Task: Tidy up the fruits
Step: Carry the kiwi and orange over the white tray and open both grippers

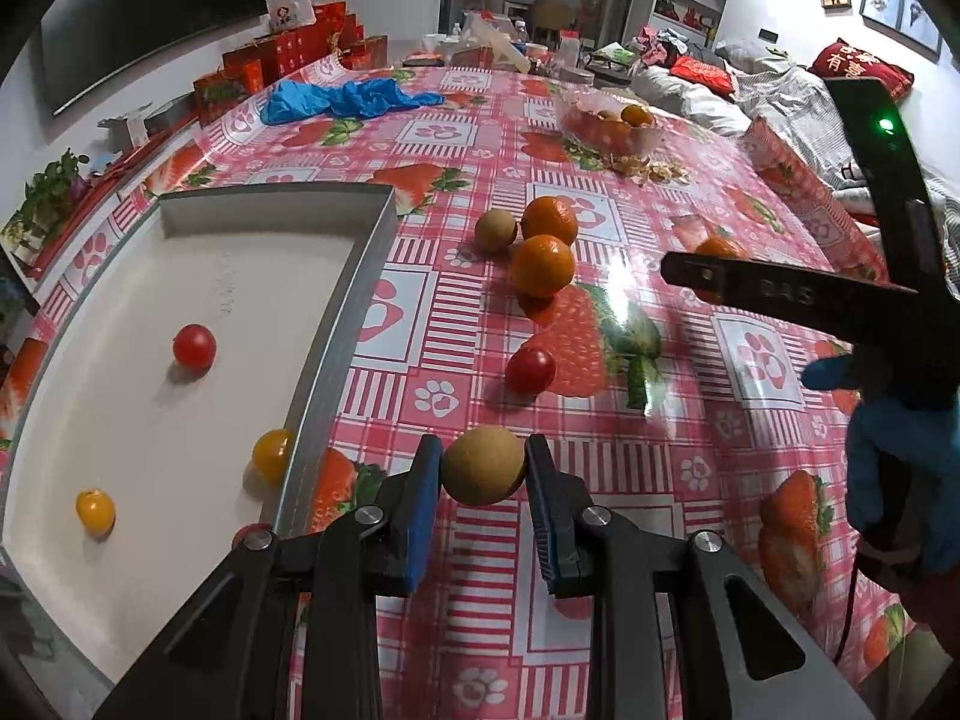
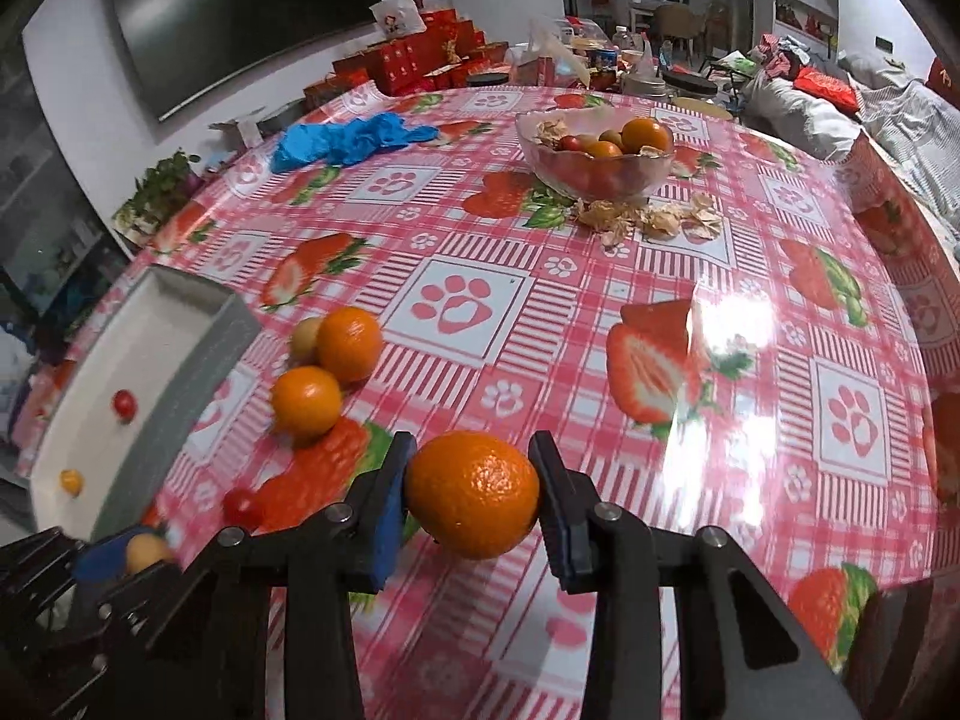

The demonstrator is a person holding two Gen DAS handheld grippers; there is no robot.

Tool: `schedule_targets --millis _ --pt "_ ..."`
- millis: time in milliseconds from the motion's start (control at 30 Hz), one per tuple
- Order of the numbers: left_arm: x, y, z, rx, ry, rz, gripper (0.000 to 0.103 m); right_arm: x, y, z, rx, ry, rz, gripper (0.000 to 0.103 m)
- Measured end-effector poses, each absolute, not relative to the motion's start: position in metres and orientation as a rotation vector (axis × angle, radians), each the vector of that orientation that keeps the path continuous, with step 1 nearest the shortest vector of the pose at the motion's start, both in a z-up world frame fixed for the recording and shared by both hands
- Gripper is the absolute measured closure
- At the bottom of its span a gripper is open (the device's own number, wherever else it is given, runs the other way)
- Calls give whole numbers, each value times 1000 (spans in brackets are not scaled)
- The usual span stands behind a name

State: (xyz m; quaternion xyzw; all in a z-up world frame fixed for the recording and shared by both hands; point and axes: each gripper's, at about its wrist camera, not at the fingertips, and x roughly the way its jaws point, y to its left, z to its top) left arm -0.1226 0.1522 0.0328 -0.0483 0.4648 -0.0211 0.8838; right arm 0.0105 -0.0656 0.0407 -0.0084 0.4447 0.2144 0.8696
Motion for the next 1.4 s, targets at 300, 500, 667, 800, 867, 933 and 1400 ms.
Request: schedule_targets --millis 300,500,667,800,867,933,1400 --pt "-139 152 47 -97 922 -51 74 -20 -58 51 -25 927 486 61" --pt "-150 169 54 -117 887 -30 74 -32 -41 57 -42 929 518 61" --pt "-157 191 57 -149 865 9 74 -41 -20 62 -73 923 551 61" --pt "-162 210 58 -171 852 42 74 -46 -2 66 -89 921 581 61" --pt "-164 221 58 -178 848 60 74 -48 7 68 -91 926 598 61" --pt "-166 231 58 -185 844 77 74 -50 19 69 -103 927 616 61" --pt "-161 296 52 -242 831 206 73 -47 105 74 -168 956 743 61"
